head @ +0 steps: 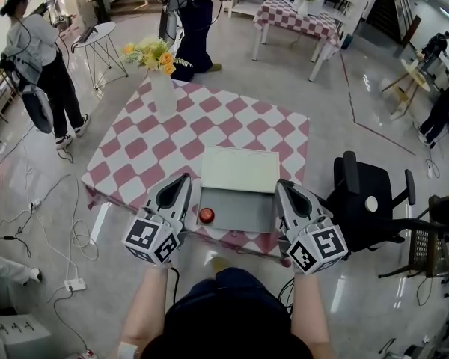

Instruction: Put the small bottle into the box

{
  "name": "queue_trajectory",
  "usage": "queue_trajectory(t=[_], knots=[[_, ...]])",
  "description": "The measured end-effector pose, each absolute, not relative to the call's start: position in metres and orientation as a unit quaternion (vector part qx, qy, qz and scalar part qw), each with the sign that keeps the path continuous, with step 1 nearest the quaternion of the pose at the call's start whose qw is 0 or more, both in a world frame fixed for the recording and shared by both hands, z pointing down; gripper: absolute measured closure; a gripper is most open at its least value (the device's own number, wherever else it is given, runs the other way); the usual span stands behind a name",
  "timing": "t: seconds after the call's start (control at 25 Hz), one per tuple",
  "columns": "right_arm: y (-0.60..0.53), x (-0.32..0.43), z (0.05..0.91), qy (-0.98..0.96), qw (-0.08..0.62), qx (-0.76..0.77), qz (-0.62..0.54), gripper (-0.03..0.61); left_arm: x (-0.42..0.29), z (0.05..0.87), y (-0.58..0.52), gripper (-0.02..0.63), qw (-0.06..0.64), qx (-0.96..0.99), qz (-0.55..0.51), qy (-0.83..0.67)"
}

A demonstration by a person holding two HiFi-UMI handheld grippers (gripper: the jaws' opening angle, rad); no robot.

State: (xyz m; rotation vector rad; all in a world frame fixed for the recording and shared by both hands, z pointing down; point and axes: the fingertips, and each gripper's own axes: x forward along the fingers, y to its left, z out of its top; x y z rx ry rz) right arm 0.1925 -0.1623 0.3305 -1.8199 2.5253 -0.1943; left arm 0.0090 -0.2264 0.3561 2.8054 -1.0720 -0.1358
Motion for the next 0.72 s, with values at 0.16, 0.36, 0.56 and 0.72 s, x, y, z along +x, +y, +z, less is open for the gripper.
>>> queue_trajectory(t=[0.16, 0.36, 0.56, 0.72], knots=[[-0.1626, 0.193, 0.3312, 0.809, 0.007, -0.585, -0.059, 0.574, 0.0077, 0.3571, -0.227, 0.614, 0.066, 0.931, -0.045, -0.357], [-0.1656, 0.1941, 0.331, 0.808, 0.001, -0.586, -0.057, 0.574, 0.0072, 0.3555, -0.23, 0.614, 0.066, 0.93, -0.047, -0.359], [-0.1665, 0.1937, 0.3291, 0.808, 0.0, -0.586, -0.055, 0.574, 0.006, 0.3539, -0.2315, 0.614, 0.066, 0.929, -0.05, -0.362], [-0.1667, 0.1937, 0.3301, 0.809, 0.004, -0.585, -0.056, 0.575, 0.005, 0.3565, -0.232, 0.614, 0.066, 0.929, -0.048, -0.362]])
